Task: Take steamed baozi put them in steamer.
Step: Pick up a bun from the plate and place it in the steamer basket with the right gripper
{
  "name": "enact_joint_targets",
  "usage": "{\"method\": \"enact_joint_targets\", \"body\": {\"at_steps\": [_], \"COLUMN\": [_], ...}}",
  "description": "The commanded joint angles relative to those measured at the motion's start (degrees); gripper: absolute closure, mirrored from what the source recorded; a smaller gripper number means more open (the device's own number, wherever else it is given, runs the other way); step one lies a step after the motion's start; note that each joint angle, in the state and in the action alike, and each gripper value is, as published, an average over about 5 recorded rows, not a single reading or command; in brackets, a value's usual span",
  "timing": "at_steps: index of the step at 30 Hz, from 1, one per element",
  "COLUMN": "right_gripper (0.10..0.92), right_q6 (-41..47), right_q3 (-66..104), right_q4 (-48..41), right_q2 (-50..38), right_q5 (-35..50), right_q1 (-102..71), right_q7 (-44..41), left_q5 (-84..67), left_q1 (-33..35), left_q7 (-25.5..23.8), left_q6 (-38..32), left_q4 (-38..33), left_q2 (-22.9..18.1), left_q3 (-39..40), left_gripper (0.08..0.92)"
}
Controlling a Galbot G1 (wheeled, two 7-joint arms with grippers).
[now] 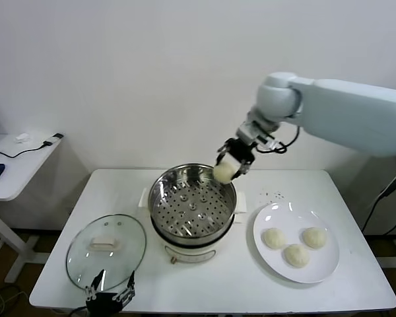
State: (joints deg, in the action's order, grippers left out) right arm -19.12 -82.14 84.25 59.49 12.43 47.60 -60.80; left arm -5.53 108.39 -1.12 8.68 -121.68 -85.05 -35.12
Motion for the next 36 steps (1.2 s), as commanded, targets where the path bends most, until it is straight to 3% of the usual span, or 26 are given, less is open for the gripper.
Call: {"method": "enact_joint_targets", "body": {"at_steps": [1,10,31,36], "right_gripper": [0.423,0.423,0.421,0.319], "right_q6": [-16.1,-17.7,-19.4,-20.0], "right_q3": [0.6,4.7,7.7,7.4], "right_q4": [-5.0,-15.6,-32.1,-32.1], "right_q2": [6.5,10.0,18.7,18.9], "right_q5": [-18.6,-25.2,-27.0,-24.3], "right_q1": [-6.7,-15.6,-22.3,-21.3], "right_q7": [4.5,7.6,10.9,10.8], "left_q5": [1.0,1.4,1.1,1.1], "left_q1": [0.0,0.0,-0.7,-0.6], "left_q7": [0.1,0.1,0.2,0.2], "left_q6": [-0.4,-0.4,-0.7,-0.7], "left_q4": [0.5,0.5,0.5,0.3], "left_q2": [-0.3,-0.7,-0.4,-0.4], "left_q3": [0.2,0.6,0.6,0.4], "left_gripper": [0.177,0.177,0.177,0.177]}}
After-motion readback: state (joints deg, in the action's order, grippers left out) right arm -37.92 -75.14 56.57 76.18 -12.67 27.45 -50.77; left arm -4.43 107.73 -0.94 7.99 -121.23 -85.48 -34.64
